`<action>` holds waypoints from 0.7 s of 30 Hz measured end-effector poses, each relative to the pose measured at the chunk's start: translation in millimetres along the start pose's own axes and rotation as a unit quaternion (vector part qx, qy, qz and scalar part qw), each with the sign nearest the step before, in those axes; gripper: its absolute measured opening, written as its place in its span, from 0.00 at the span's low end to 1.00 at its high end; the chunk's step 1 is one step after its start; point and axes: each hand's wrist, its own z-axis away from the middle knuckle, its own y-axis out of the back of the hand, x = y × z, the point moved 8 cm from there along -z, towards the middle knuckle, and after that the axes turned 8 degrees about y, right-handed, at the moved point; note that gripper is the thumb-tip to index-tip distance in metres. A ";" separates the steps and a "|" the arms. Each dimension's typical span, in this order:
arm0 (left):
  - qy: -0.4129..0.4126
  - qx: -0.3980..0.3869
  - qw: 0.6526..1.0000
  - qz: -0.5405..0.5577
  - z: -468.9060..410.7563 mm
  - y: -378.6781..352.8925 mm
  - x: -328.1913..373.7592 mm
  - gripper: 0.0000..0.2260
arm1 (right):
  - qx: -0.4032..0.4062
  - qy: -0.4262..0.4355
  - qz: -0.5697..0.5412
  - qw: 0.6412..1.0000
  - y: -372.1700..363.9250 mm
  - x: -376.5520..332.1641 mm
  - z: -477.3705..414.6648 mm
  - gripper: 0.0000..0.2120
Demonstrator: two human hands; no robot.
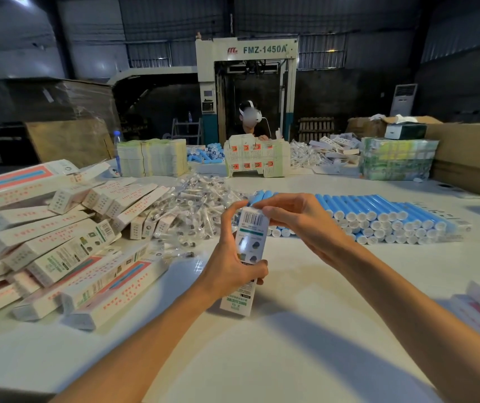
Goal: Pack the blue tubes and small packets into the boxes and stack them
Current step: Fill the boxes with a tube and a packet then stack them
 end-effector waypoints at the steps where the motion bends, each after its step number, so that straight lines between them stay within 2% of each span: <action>1: 0.000 0.004 1.000 0.002 -0.4 0.5 -0.3 0.50 | -0.009 -0.006 -0.010 1.000 -2.5 2.2 2.5 0.09; 3: 0.009 0.009 1.000 0.017 -1.8 1.6 -2.8 0.49 | -0.022 -0.009 -0.011 1.000 -8.9 6.8 9.6 0.13; 5: 0.015 0.011 0.999 0.032 -3.0 2.4 -5.4 0.48 | 0.006 0.011 0.027 1.000 -12.7 9.6 15.7 0.15; 8: 0.014 0.018 0.999 0.031 -3.9 3.4 -7.8 0.46 | 0.054 0.061 0.054 0.995 -19.0 7.2 19.9 0.15; 14: 0.017 0.028 0.999 0.020 -4.1 7.3 -12.4 0.45 | 0.061 0.076 0.094 0.991 -28.2 6.0 18.8 0.16; 17: 0.016 0.039 0.999 0.006 -3.7 9.5 -13.2 0.44 | 0.078 0.067 0.068 0.992 -33.2 11.1 23.7 0.18; 21: -0.008 0.060 0.998 -0.029 -1.7 10.3 -9.2 0.41 | 0.065 0.019 -0.036 0.997 -48.8 22.9 35.1 0.27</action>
